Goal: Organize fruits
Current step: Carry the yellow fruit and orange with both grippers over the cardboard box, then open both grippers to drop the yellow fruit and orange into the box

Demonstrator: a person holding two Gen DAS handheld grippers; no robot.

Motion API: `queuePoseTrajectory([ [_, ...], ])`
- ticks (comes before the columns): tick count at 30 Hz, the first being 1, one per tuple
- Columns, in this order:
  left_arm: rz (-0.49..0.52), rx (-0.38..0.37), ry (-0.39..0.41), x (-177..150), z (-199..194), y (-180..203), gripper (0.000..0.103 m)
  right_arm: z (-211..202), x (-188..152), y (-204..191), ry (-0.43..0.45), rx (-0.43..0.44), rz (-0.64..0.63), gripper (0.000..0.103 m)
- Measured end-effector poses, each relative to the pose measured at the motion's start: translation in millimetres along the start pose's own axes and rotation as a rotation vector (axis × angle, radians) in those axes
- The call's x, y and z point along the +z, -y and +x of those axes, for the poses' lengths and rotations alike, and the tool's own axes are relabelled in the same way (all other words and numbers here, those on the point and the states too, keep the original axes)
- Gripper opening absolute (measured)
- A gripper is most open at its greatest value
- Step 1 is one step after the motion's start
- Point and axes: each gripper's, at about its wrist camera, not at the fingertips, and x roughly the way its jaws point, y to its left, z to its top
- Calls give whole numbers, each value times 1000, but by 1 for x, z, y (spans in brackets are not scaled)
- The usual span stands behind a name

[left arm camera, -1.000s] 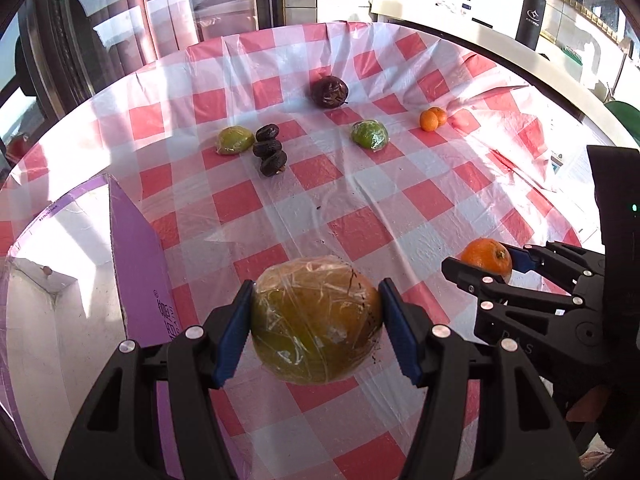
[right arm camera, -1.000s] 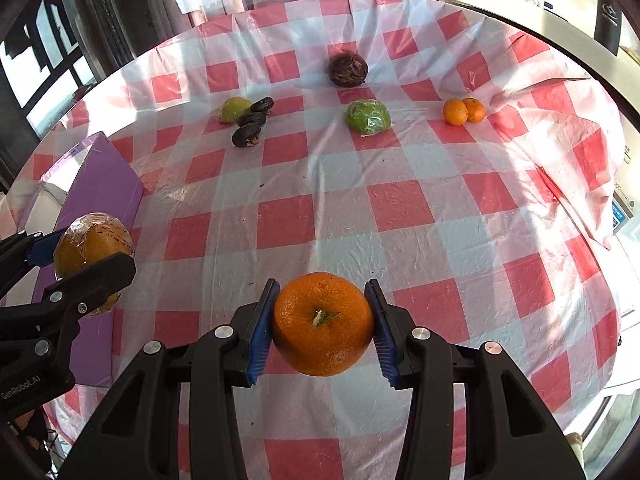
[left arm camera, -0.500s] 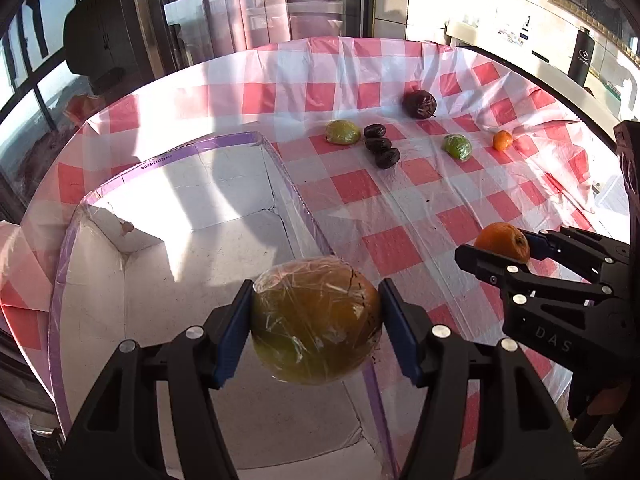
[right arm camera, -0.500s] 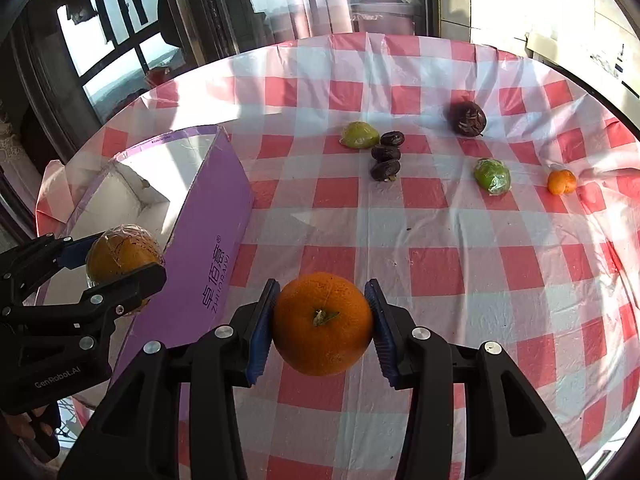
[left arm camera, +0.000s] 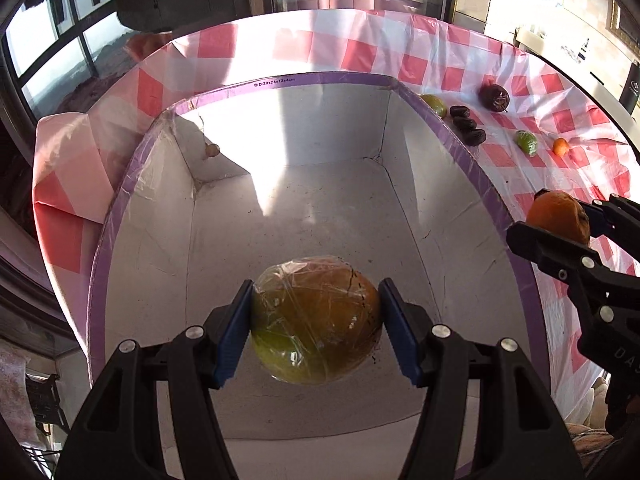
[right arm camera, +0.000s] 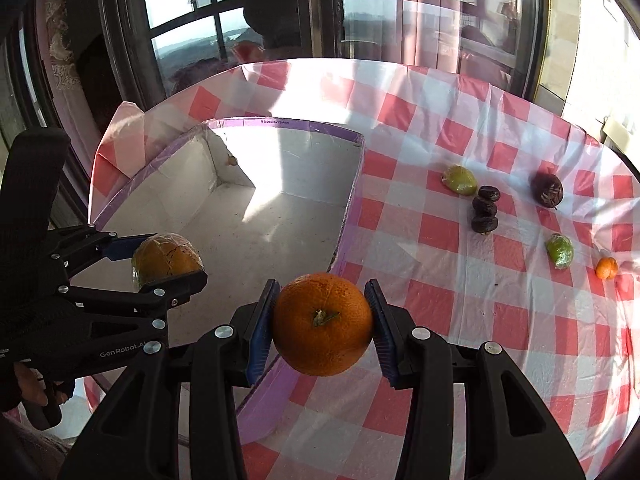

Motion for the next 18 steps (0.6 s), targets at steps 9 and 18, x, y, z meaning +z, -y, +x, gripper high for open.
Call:
queuePoseTrajectory([
  [9, -49, 54, -55, -14, 10, -29, 62, 14, 1, -48, -39, 78, -177, 44],
  [18, -67, 79, -119, -26, 20, -45, 62, 43, -11, -67, -155, 75, -247, 44],
])
